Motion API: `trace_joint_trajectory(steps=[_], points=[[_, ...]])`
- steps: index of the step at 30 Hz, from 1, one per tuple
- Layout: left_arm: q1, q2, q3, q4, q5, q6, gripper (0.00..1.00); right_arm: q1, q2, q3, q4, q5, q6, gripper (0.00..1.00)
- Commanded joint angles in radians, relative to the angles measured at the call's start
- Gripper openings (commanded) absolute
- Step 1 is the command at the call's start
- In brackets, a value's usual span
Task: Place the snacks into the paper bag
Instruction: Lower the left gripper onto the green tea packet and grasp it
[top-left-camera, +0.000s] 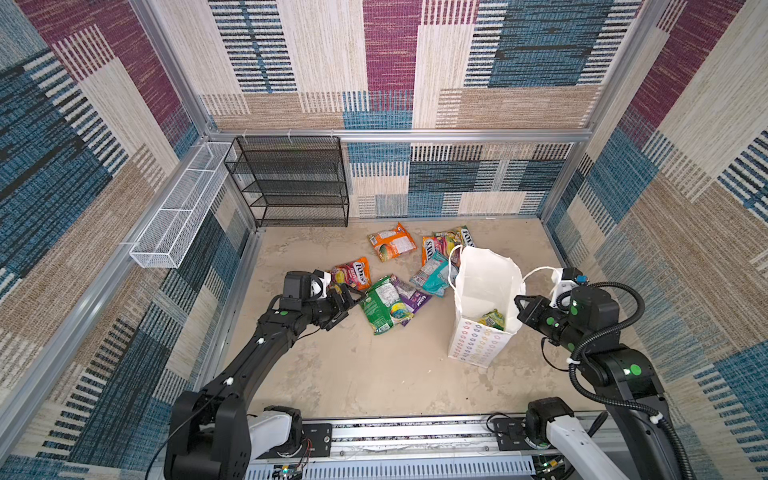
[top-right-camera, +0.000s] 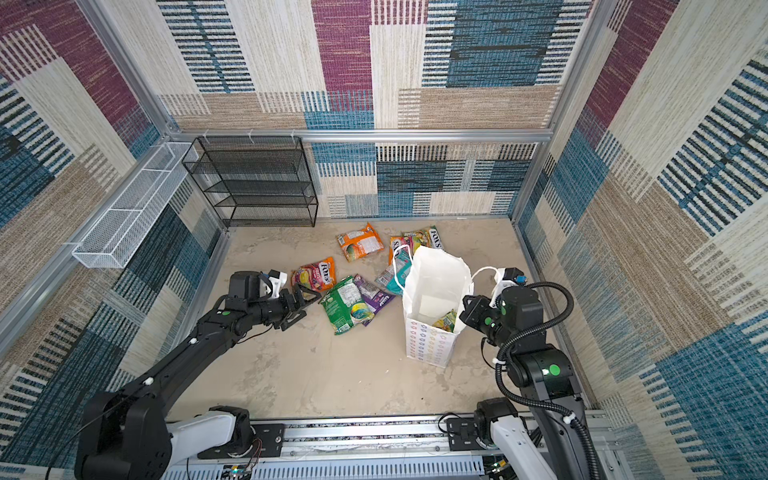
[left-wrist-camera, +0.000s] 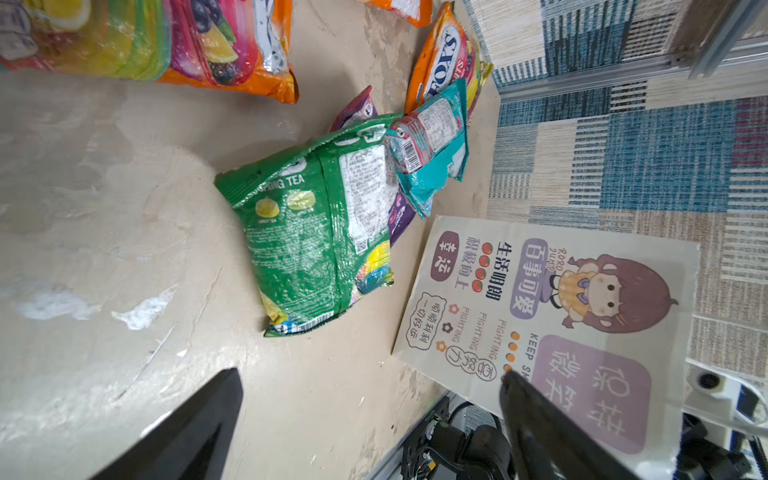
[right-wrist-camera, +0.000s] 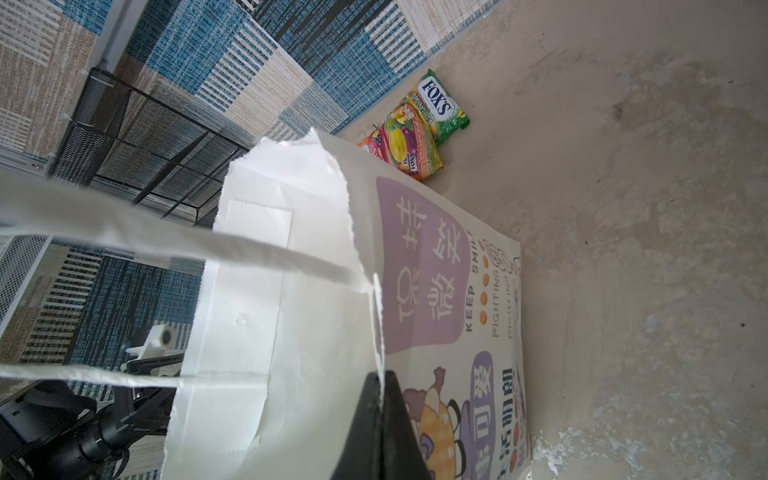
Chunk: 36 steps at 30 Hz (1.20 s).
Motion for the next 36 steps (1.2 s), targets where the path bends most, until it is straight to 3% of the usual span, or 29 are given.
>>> trace_joint_trajectory(steps=[1,7,21,36], points=[[0.002,0.081,0.032,0.053,0.001,0.078,1.00,0.002,-0.001,-0.009,0.045,-0.031,0.002,0.00],[-0.024,0.203,0.113,-0.007,-0.069,0.129,0.99,0.002,-0.001,-0.023,0.058,-0.046,0.007,0.00],[-0.221,0.447,0.350,-0.242,-0.381,0.131,0.94,0.002,-0.005,-0.034,0.057,-0.056,0.009,0.00],[-0.256,0.523,0.373,-0.219,-0.407,0.069,0.74,0.002,-0.021,-0.040,0.046,-0.061,0.004,0.00]])
